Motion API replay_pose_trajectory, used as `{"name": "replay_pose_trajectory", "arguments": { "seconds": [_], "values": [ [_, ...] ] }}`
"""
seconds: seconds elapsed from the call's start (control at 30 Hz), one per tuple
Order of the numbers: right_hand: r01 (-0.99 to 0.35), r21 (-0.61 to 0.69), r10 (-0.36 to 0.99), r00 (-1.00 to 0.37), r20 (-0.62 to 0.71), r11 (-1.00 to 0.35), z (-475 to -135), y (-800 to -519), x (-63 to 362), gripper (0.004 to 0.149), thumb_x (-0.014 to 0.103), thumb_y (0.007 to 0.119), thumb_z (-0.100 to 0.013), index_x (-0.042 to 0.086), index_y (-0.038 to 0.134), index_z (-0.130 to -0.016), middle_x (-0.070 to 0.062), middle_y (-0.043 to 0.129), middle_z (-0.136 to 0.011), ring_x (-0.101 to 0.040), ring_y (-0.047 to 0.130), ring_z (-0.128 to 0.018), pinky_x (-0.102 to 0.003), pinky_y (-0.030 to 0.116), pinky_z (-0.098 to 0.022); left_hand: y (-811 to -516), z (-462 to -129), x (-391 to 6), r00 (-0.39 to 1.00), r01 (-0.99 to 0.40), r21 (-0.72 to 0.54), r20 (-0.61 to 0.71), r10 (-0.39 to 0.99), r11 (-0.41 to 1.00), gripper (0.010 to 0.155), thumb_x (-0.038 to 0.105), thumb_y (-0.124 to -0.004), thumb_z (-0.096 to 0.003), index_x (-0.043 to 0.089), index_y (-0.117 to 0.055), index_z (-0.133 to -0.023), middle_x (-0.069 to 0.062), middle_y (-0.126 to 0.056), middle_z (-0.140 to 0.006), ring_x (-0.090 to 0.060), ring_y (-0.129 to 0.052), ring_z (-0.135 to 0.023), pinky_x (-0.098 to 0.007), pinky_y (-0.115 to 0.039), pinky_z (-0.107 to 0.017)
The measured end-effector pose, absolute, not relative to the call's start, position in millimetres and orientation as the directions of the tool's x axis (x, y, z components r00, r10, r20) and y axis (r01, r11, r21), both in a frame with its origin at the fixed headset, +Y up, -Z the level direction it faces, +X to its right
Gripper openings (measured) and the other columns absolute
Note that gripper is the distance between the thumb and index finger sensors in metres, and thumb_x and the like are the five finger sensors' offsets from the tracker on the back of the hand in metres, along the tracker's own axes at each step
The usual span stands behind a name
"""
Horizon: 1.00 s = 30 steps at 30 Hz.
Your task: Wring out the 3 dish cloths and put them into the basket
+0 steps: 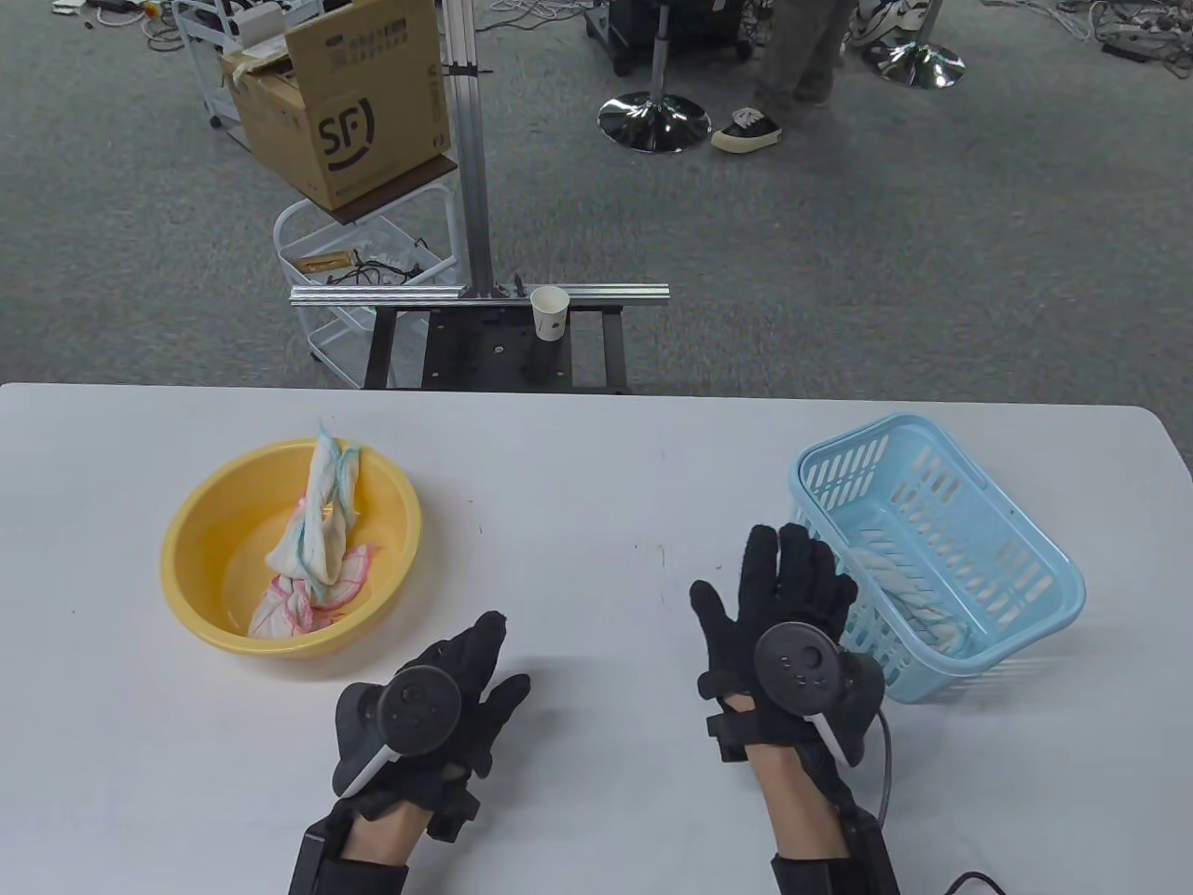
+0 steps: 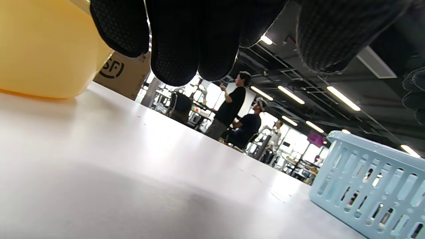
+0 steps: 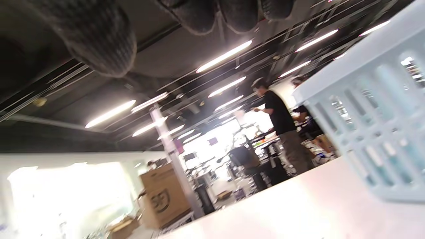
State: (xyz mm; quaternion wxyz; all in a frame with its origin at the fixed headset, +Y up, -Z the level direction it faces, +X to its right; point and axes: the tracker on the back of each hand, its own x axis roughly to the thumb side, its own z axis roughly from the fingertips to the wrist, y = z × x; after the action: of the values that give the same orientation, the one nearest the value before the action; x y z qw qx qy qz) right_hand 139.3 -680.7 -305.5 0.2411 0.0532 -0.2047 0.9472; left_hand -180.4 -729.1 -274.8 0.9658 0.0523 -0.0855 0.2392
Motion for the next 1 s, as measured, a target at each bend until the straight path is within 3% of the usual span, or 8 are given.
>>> {"name": "replay_pose_trajectory", "arguments": {
  "seconds": [0.33, 0.6, 1.0],
  "values": [
    [-0.409, -0.181, 0.341, -0.885, 0.316, -0.894, -296.2, -734.6, 99.2, 0.082, 0.062, 0.076, -0.052, 0.018, 0.039, -0.111, -0.019, 0.029, -0.116, -0.051, 0.028, -0.107, -0.075, 0.025, -0.068, -732.3, -276.8, -188.1, 0.886, -0.454, 0.051, 0.131, 0.445, 0.889, 0.084, 0.062, -0.080, -0.0441, 0.033, -0.041, -0.113, 0.007, -0.044, -0.117, -0.029, -0.053, -0.111, -0.059, -0.049, -0.079],
    [-0.383, -0.131, 0.319, -0.882, 0.347, -0.915, -291.0, -746.1, 93.6, 0.082, 0.062, 0.075, -0.052, 0.018, 0.038, -0.111, -0.019, 0.027, -0.117, -0.050, 0.026, -0.107, -0.075, 0.025, -0.069, -735.4, -276.7, -189.0, 0.898, -0.431, 0.030, 0.108, 0.426, 0.902, 0.088, 0.063, -0.080, -0.0441, 0.035, -0.033, -0.114, 0.010, -0.026, -0.119, -0.027, -0.030, -0.117, -0.060, -0.032, -0.083],
    [-0.431, -0.127, 0.371, -0.867, 0.334, -0.893, -289.2, -744.7, 99.2, 0.082, 0.062, 0.075, -0.052, 0.017, 0.039, -0.110, -0.020, 0.029, -0.116, -0.051, 0.029, -0.106, -0.075, 0.027, -0.069, -717.5, -273.7, -182.1, 0.910, -0.409, 0.071, 0.099, 0.402, 0.910, 0.089, 0.064, -0.079, -0.0436, 0.034, -0.034, -0.114, 0.009, -0.029, -0.120, -0.028, -0.035, -0.116, -0.060, -0.034, -0.083]
  ]
}}
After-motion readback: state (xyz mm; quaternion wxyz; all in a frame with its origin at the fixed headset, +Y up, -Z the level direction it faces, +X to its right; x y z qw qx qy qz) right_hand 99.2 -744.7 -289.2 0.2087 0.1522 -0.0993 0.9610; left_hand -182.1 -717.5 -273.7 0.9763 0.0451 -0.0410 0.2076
